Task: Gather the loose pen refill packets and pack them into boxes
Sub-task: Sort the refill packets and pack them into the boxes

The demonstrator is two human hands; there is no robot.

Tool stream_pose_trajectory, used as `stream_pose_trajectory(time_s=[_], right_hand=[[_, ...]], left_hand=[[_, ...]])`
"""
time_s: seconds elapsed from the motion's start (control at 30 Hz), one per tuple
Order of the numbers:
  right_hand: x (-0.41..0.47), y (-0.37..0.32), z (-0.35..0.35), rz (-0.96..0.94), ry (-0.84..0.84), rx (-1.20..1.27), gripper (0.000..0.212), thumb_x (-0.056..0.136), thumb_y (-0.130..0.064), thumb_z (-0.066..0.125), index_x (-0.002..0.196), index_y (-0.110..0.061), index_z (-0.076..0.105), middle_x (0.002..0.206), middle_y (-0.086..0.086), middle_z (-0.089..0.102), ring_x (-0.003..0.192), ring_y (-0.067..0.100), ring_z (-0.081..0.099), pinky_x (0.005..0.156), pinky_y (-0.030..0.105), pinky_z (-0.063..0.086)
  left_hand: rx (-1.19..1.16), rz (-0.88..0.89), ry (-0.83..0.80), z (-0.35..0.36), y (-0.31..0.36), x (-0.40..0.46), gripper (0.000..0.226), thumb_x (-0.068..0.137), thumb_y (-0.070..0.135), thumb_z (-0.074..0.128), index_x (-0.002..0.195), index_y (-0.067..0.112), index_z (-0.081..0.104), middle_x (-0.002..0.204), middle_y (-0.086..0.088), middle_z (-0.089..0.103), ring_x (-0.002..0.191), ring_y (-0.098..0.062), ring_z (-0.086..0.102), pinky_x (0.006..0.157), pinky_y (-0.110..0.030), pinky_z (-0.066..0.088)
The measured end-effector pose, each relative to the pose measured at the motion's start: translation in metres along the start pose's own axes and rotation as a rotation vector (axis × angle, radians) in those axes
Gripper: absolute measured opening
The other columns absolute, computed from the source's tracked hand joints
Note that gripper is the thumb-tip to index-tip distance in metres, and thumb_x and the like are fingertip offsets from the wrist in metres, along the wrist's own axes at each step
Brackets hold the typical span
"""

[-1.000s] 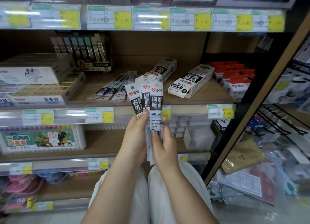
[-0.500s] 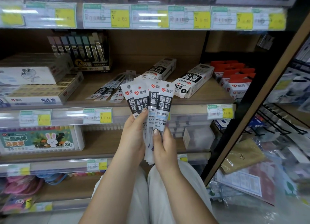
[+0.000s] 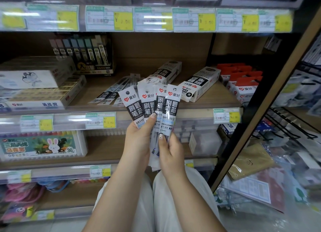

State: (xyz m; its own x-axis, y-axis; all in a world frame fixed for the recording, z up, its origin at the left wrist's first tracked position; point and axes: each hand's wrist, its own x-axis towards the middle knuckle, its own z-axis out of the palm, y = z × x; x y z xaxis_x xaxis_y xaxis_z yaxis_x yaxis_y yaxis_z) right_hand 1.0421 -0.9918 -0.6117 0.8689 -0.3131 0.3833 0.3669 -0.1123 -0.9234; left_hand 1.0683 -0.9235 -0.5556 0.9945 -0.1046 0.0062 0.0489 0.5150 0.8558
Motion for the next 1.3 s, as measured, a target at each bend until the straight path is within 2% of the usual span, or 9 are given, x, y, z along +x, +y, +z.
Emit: stream_pose_trajectory(time_s=[0.33,0.6,0.73,0.8,0.9,1.0,1.1,1.2,1.3], right_hand=[[0.0,0.003,0.001,-0.019,0.034,-0.119,0.006,0.085,-0.027,0.047,0.088,-0.031,0.051,0.069,-0.016,0.058,0.064,-0.009,0.057,0.055,0.006,0.038],[0.001,0.005,0.0,0.016,0.033,-0.058,0.018,0.084,-0.026,0.046,0.097,-0.019,0.055,0.085,-0.018,0.061,0.077,-0.014,0.058,0.063,0.003,0.04],[0.003,0.008,0.001,0.019,0.013,-0.147,0.03,0.085,-0.028,0.046,0.111,-0.018,0.056,0.095,-0.017,0.062,0.086,-0.018,0.056,0.072,0.004,0.042],[0.004,0.01,0.003,0.018,-0.017,-0.21,0.031,0.086,-0.028,0.046,0.117,-0.022,0.052,0.098,-0.016,0.063,0.09,-0.012,0.059,0.078,0.012,0.047],[0.005,0.011,0.005,-0.004,-0.032,-0.283,0.039,0.087,-0.03,0.047,0.125,-0.019,0.047,0.103,0.002,0.068,0.095,0.015,0.065,0.078,0.036,0.054],[0.007,0.008,0.003,0.003,-0.065,-0.283,0.044,0.088,-0.029,0.048,0.13,-0.016,0.043,0.108,0.004,0.067,0.099,0.019,0.064,0.08,0.035,0.053],[0.011,-0.001,-0.002,0.068,-0.127,-0.207,0.032,0.083,-0.031,0.051,0.113,-0.023,0.051,0.099,-0.006,0.067,0.089,0.004,0.063,0.074,0.025,0.05],[0.018,-0.014,-0.016,0.084,-0.182,-0.104,0.021,0.077,-0.024,0.05,0.095,-0.032,0.054,0.091,-0.015,0.067,0.085,-0.008,0.06,0.074,0.012,0.045],[0.026,-0.022,-0.035,0.058,-0.137,-0.009,0.022,0.074,-0.029,0.052,0.094,-0.034,0.059,0.089,-0.025,0.067,0.09,-0.006,0.06,0.083,0.023,0.049]], left_hand=[[-0.003,-0.01,0.024,0.001,0.0,0.0,0.01,0.088,0.005,0.058,0.094,0.009,0.065,0.082,-0.007,0.073,0.07,-0.018,0.07,0.06,-0.028,0.057],[0.094,-0.016,-0.02,-0.002,-0.001,0.002,0.01,0.089,0.008,0.059,0.096,0.011,0.065,0.093,-0.011,0.073,0.08,-0.023,0.07,0.069,-0.032,0.058],[0.228,-0.018,-0.06,-0.006,0.0,0.006,0.018,0.083,0.001,0.064,0.093,0.015,0.068,0.092,-0.006,0.074,0.086,-0.022,0.071,0.076,-0.036,0.056],[0.298,0.009,-0.061,-0.007,-0.001,0.007,0.022,0.079,-0.001,0.069,0.095,0.014,0.068,0.09,-0.005,0.074,0.085,-0.021,0.071,0.077,-0.036,0.055],[0.384,0.071,-0.019,-0.007,-0.002,0.007,0.02,0.077,0.002,0.072,0.091,0.016,0.069,0.086,-0.003,0.075,0.082,-0.016,0.071,0.074,-0.031,0.055],[0.367,0.088,-0.015,-0.005,-0.001,0.006,0.015,0.081,0.002,0.068,0.088,0.015,0.068,0.082,-0.002,0.074,0.08,-0.013,0.071,0.07,-0.026,0.055],[0.329,0.081,-0.053,-0.006,0.001,0.008,0.014,0.085,-0.001,0.063,0.084,0.012,0.067,0.074,-0.003,0.073,0.075,-0.014,0.071,0.067,-0.028,0.055],[0.323,0.087,-0.09,-0.007,0.002,0.01,0.009,0.08,0.006,0.068,0.088,0.009,0.069,0.082,-0.01,0.073,0.083,-0.026,0.07,0.077,-0.042,0.056],[0.339,0.106,-0.145,-0.005,0.003,0.007,0.013,0.083,0.0,0.065,0.088,0.012,0.068,0.082,-0.003,0.073,0.08,-0.019,0.07,0.068,-0.032,0.055]])
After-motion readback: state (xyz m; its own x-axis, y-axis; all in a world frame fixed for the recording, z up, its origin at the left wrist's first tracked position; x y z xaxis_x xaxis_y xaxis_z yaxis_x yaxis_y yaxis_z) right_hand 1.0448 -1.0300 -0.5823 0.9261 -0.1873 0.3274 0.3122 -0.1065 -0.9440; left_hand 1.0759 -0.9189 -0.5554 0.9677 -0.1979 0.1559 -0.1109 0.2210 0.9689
